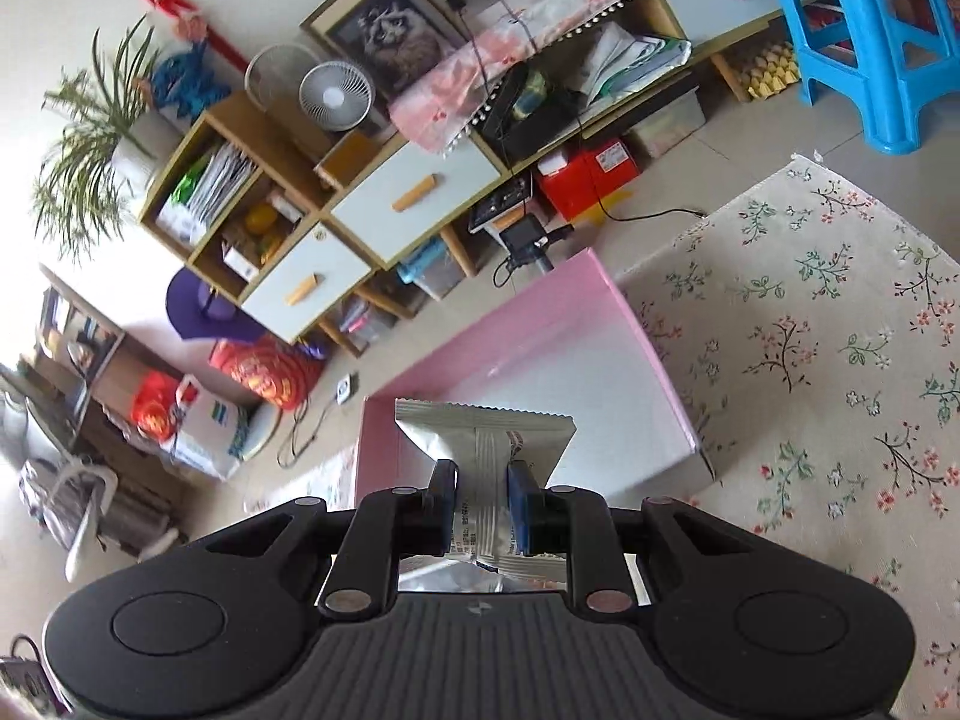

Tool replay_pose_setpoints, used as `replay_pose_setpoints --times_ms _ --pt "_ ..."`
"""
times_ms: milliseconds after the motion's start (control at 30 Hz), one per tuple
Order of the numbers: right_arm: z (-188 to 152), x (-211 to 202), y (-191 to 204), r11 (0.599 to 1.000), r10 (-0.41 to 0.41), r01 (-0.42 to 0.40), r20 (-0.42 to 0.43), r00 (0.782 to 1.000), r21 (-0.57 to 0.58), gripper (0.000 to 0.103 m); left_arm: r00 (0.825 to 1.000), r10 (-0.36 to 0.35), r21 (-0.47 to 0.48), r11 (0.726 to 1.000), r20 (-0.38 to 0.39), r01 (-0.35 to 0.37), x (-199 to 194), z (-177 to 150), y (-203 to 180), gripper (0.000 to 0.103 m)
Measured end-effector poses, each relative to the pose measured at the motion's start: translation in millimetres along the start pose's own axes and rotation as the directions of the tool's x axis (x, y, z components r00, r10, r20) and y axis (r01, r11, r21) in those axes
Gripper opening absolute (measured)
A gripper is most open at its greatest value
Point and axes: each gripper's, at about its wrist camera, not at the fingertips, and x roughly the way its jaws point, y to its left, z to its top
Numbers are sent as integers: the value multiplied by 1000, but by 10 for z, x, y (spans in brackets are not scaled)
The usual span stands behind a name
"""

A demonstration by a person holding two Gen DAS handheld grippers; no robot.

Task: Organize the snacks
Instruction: 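Lift both held packets and carry them over the pink-lined box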

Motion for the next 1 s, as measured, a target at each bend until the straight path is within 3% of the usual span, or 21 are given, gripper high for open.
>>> replay_pose_setpoints --times_ms 133,267,333,367,500,600,700,733,767,833,933,1000 --pt "-1 39 -69 1000 -21 21 -5 1000 12 8 999 22 69 997 -42 -19 100 -83 -69 17" --pt "-17 21 -63 1000 -19 19 -20 1000 7 8 995 30 90 996 -100 -21 193 -184 -93 43" --pt "-21 3 -53 1000 -10 10 -22 1000 7 7 991 11 81 997 -132 0 236 -232 -98 49" --pt "-17 -3 -45 1000 -5 5 -24 1000 3 3 989 6 85 996 -146 7 260 -260 -114 49" --pt "8 -18 1 1000 11 -11 -9 1000 -28 3 981 75 146 988 -177 -49 391 -389 -257 47" --pt "24 -6 -45 1000 3 -3 -8 1000 -15 4 980 102 139 987 -173 -78 453 -463 -295 46" --pt "39 -22 -85 1000 -18 18 -41 999 -13 14 982 120 156 983 -146 -97 430 -504 -328 39" --pt "44 -34 -89 999 -24 22 -55 998 -24 21 983 117 155 983 -142 -95 415 -504 -327 36" --pt "40 -42 -89 999 -23 20 -73 997 -38 43 984 114 151 984 -138 -93 404 -501 -319 33" --pt "-2 -33 -70 996 -12 2 -122 992 -84 65 986 108 140 986 -130 -90 374 -495 -307 31" --pt "-131 70 56 975 -39 -9 -209 977 -223 65 987 109 133 987 -121 -93 350 -470 -288 30" --pt "-240 144 174 941 -86 7 -220 972 -338 65 987 108 128 988 -118 -92 339 -477 -286 30"
